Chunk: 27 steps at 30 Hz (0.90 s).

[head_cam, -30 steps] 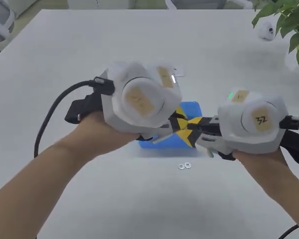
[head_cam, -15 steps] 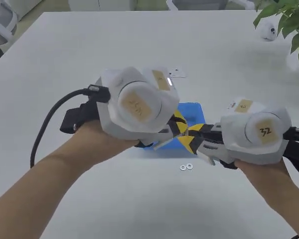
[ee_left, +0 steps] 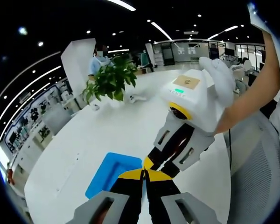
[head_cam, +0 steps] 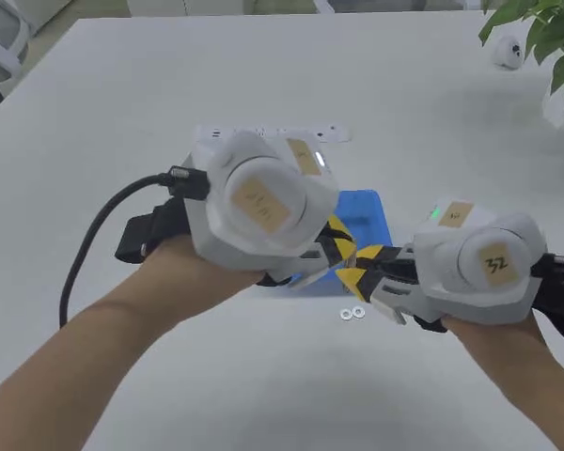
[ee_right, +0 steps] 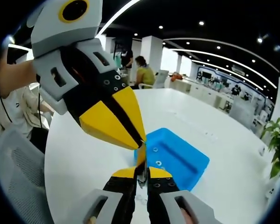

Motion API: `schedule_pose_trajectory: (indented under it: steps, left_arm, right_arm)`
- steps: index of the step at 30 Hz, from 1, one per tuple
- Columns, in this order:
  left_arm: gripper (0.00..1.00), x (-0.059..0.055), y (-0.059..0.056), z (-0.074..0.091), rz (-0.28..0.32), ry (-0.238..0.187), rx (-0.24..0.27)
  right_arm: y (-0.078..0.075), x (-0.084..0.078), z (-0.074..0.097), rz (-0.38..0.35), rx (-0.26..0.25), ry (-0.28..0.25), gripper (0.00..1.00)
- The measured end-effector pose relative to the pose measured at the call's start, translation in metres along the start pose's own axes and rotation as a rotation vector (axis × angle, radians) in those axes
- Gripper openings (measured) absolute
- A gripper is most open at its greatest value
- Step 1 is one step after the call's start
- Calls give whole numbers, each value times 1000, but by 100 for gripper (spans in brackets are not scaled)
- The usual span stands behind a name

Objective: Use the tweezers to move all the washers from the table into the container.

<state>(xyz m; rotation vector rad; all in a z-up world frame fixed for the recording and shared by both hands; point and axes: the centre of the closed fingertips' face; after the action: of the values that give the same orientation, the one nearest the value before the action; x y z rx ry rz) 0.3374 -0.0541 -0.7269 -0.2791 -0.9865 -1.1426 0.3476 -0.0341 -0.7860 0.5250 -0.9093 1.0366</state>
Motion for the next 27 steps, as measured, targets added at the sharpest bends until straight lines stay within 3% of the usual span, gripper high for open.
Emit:
schedule_pose_trajectory:
  steps: [6,11,15,27]
  left_arm:
    - [0,-5,-2,-6,16,14,-7]
    - [0,-7,-7,-5,-3,16,-31]
    - [0,-15,-13,-8,-54,11,-45]
    - [0,-26,-19,-14,-28,20,-61]
  right_arm:
    - [2,-3,-3,2,2,8,4]
    - [2,-5,-5,-29,10,-6,4]
    - [5,-10,-10,-34,9,13,5]
    - [7,-24,-13,-71,25,33,6]
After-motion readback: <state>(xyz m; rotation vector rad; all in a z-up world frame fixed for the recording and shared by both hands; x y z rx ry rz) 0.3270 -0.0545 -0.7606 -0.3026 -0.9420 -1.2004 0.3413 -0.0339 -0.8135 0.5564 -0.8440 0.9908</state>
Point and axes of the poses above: the centre of the closed fingertips' face, and the gripper's own axes: z roughly backward along the fingers, y roughly to its left, x roughly out of its top, and after that the axes turned 6 degrees about x, right-handed
